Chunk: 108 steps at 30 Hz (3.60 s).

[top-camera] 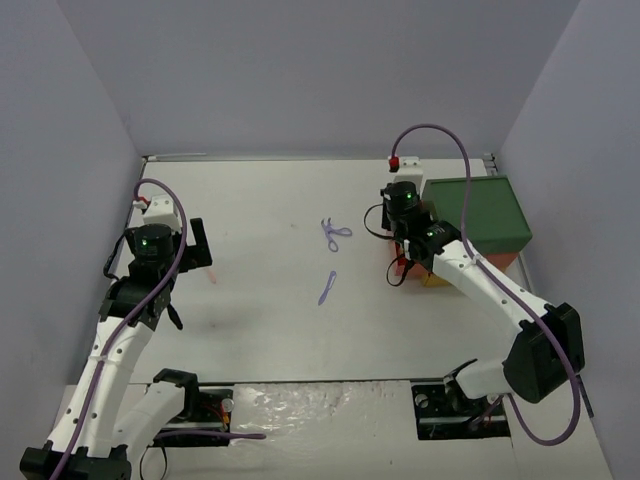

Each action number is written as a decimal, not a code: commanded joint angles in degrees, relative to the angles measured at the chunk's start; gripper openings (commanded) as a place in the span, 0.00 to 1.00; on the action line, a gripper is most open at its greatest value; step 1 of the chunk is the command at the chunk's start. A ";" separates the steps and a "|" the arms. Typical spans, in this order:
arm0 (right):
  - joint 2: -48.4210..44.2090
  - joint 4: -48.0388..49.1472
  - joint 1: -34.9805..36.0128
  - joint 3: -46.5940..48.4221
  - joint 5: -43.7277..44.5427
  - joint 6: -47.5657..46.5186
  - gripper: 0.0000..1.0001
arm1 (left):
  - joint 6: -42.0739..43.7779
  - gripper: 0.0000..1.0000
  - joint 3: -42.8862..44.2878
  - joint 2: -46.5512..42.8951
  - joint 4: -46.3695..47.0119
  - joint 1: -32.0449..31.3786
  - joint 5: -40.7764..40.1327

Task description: Organize the makeup

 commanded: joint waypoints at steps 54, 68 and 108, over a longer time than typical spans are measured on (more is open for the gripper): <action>11.18 -2.90 -0.73 2.30 3.47 3.78 1.00 | -0.73 0.97 3.93 1.79 1.82 0.51 1.09; 12.08 -5.38 -3.21 2.63 10.53 1.30 1.00 | -0.82 0.97 3.98 2.19 1.95 0.51 1.36; 13.96 -5.59 2.47 2.91 4.32 -3.74 1.00 | -0.76 0.97 3.93 1.96 1.77 0.51 1.09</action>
